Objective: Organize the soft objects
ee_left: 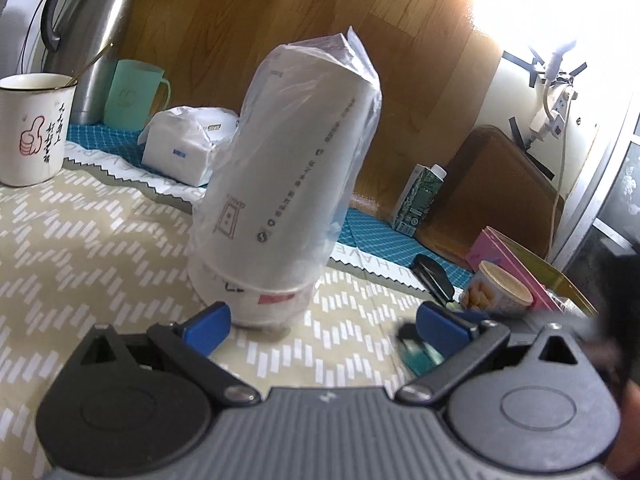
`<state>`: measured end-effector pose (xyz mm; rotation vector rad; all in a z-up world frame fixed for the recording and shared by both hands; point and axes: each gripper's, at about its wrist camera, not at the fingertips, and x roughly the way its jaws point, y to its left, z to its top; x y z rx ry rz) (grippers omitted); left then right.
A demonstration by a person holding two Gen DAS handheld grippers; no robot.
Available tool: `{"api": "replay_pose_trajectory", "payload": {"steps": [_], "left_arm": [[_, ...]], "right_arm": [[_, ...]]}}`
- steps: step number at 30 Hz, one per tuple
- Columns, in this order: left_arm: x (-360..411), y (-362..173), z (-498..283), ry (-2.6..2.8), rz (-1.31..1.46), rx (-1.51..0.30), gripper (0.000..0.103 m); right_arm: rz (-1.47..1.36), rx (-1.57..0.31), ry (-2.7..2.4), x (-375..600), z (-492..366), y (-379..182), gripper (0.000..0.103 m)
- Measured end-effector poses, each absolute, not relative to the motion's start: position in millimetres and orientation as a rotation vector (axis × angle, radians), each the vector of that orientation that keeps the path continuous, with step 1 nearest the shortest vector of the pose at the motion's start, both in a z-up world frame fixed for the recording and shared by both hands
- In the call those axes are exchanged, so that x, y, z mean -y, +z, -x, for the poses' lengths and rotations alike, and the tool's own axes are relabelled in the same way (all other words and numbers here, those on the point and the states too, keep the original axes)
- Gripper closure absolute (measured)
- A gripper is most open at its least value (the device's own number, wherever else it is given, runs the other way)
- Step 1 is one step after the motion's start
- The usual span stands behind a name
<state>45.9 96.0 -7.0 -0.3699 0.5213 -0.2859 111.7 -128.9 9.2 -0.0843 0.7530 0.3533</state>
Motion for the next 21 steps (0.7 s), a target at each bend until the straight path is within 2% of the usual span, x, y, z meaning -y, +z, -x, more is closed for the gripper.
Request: {"api": "replay_pose_trajectory", "payload": {"steps": [8,10,12,13,21], "left_arm": [[-82,-8,-51,-0.294,0.292,-0.571,0.001],[-79,-9,-52,-0.308,0.272,-0.587,0.001],[-76,-9,-53,-0.31,0.255,-0.598,0.001],[-74,-10,-53,-0.307,0.246,-0.607,0.001],[-50,-4,-38,-0.419,0.212,-0.688,0.001]], "right_arm": [[-0.084,-0.615,0.434,181,-1,6,0.042],[-0.168,-0.561,0.445,201,19,11,0.039],[-0.195,-0.504,0.422,215,36,17,0.023],[-0.188,-0.481,0.412,220,43,19,0.02],[0.009,-0.536,0.413,220,58,3,0.017]]}}
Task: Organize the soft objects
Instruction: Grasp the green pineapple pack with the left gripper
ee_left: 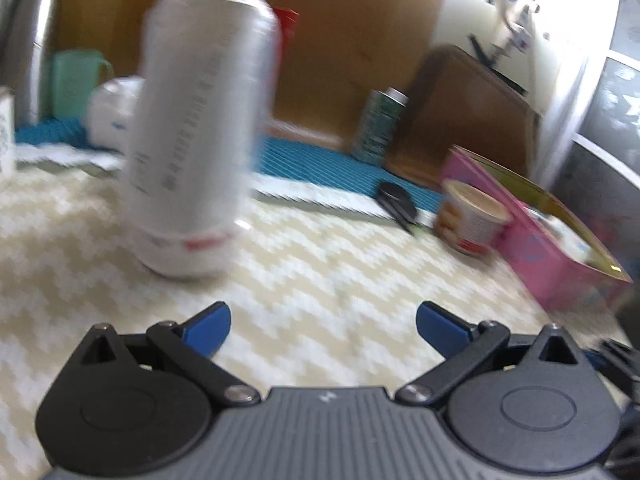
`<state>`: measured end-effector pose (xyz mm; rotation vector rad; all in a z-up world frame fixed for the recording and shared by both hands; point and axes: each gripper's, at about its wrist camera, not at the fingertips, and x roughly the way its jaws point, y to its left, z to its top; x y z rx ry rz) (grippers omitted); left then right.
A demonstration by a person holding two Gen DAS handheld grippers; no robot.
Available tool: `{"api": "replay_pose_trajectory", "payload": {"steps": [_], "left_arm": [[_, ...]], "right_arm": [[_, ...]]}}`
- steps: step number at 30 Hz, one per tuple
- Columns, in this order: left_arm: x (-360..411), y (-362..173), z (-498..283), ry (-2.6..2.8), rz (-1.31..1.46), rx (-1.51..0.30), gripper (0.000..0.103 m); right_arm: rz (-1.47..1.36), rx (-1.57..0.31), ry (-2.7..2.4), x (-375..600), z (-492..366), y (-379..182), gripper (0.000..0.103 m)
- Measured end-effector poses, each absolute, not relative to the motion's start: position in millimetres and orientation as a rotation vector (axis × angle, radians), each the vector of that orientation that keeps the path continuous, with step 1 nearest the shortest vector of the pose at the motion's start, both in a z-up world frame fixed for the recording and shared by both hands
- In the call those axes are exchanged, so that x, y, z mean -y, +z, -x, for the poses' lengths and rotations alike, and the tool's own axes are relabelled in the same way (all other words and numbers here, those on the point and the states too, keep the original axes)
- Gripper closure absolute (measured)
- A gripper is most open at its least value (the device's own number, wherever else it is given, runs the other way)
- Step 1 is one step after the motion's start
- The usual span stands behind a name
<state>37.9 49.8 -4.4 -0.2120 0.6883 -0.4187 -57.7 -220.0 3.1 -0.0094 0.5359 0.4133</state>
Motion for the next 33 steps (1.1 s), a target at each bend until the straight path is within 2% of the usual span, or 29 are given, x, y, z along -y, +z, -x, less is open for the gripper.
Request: {"api": "replay_pose_trajectory", "payload": {"steps": [8,10,12,15,26,28,29,33], "left_arm": [[-2,1,-20,-0.522,0.161,-0.812,0.001],[4,2,-16,-0.51,0.142,-0.81,0.001],[9,2,-15,-0.495,0.123,-0.809,0.001],[8,3,-17,-0.48,0.147,-0.814,0.001],[-7,3,-21,-0.523,0.322,-0.853,0.002],[-6,3,-18,-0.529,0.335,-0.853,0.006],[-4,2,-16,-0.527,0.335,-0.849,0.01],[8,6,-12,-0.477,0.289,-0.823,0.026]], "right_arm": [[0.195,-0.595,0.512,210,24,2,0.019],[0.155,-0.604,0.54,210,23,-1,0.026],[0.118,-0.603,0.548,210,28,-2,0.04],[0.067,-0.597,0.492,205,43,-2,0.049],[-0.002,-0.565,0.46,199,73,-1,0.049],[0.002,-0.555,0.452,196,74,-3,0.048],[0.012,-0.549,0.444,194,75,-3,0.054],[-0.036,-0.545,0.453,194,77,-2,0.058]]}}
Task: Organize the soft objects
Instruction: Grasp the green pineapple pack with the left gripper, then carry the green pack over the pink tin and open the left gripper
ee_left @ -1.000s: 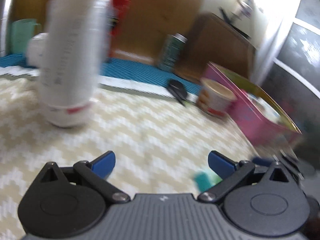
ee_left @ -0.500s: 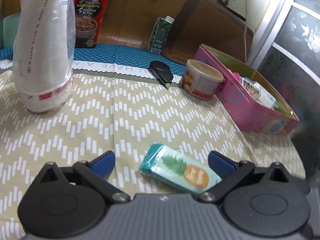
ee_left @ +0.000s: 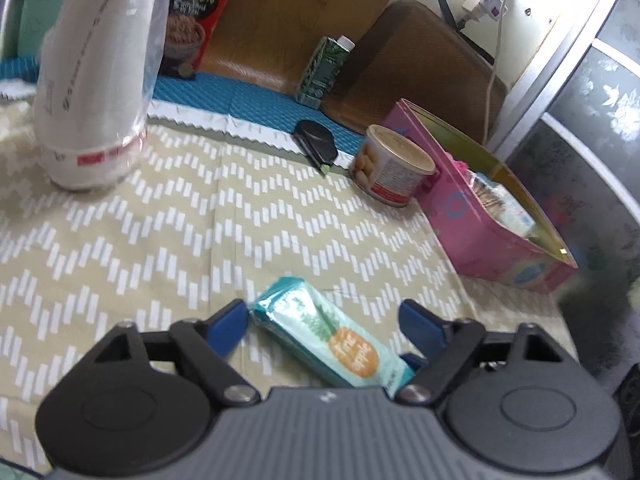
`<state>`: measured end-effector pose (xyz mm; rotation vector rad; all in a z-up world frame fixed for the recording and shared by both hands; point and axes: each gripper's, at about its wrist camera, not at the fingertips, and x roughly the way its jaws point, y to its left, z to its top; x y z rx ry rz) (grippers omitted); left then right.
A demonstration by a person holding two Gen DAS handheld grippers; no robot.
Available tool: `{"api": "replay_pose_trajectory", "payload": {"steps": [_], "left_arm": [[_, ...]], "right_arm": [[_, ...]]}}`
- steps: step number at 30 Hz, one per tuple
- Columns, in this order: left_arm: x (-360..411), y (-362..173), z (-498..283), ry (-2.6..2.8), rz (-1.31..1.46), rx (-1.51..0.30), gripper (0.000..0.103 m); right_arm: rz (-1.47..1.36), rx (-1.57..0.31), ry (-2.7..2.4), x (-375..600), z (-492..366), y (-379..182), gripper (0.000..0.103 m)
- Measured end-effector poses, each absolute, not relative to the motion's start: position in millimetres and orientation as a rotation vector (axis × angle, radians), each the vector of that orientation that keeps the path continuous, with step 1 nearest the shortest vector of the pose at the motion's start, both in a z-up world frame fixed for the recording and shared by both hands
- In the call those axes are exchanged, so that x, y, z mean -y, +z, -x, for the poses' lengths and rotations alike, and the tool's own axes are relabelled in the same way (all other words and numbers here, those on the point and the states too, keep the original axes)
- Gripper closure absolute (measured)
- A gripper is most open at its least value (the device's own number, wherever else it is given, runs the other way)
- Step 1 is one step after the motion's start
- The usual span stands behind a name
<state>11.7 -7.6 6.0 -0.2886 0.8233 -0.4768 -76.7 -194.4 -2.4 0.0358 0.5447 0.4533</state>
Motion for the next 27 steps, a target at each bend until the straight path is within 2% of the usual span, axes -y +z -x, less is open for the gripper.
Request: {"api": "replay_pose_trajectory", "payload": {"steps": [3,7,16,21,27], "left_arm": [[13,13,-15,-0.484,0.292,-0.801,0.038],[32,34,-28,-0.566,0.313,-0.777,0.038],[133,95,-62,-0.75,0.182,-0.655,0.036],[202,94,-87,-0.864,0.146,-0.691,0.037],[263,78,-112,-0.858,0.081,-0.719,0.035]], "right_arm": [[-0.144,-0.559,0.457,205,75,-1,0.059],[-0.203,-0.536,0.407,221,75,4,0.059],[-0.189,-0.316,0.216,276,71,51,0.059],[-0.158,-0.282,0.099,321,55,62,0.059],[-0.102,-0.338,0.01,368,32,53,0.059]]}}
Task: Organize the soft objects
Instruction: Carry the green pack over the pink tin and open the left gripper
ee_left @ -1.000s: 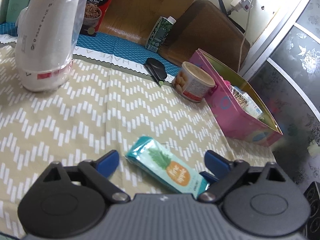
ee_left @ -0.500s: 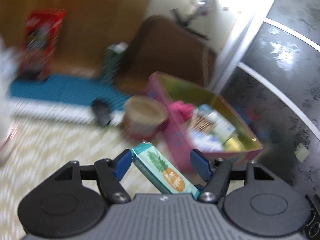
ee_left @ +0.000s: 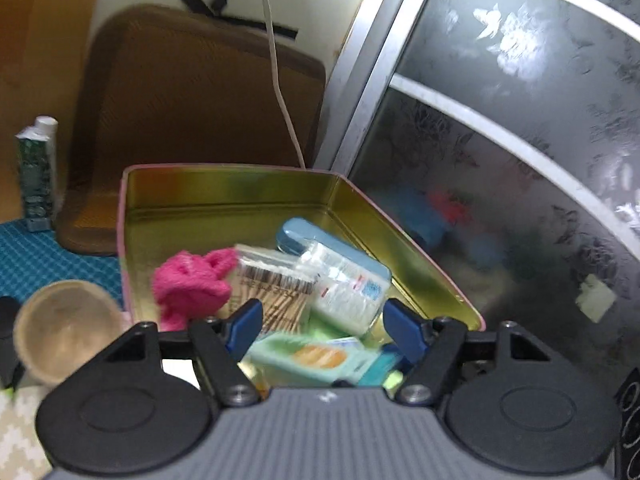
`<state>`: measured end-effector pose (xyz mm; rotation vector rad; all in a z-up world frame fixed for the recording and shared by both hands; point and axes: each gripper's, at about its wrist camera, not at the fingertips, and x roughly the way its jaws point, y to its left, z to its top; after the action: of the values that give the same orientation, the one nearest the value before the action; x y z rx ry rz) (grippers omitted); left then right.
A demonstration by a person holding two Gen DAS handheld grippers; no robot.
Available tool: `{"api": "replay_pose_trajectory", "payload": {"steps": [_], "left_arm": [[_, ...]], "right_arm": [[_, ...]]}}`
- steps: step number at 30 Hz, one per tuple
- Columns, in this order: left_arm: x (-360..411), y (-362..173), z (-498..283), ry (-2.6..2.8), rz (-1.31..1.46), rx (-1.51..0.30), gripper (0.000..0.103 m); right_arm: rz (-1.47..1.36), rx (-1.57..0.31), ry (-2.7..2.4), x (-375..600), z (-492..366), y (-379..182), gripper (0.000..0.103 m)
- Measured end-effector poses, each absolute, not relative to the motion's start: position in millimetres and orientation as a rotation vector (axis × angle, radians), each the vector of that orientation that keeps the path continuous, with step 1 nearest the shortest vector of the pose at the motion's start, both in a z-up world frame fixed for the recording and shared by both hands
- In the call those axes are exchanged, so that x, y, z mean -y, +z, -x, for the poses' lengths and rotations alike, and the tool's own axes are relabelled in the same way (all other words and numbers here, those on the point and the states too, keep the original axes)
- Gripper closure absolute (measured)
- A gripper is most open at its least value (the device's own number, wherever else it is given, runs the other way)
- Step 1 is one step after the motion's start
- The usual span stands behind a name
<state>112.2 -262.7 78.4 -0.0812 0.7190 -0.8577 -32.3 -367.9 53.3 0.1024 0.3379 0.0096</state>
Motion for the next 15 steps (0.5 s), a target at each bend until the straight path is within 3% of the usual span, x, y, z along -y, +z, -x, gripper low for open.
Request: {"api": "replay_pose_trajectory", "payload": {"steps": [7,8,15], "left_arm": [[287,51,-126,-0.787,0.047,-0.789,0.03],[288,48,-125,-0.781,0.04,-0.794,0.029],[278,47,-113,-0.752,0.012,-0.756,0.024]], "right_arm": [[0.037,-0.446,-0.183,411,4,37,0.055],[0.047,-0.437,-0.203,417,3,35,0.042],[-0.058,-0.376,-0.265,433,18,41,0.041]]}}
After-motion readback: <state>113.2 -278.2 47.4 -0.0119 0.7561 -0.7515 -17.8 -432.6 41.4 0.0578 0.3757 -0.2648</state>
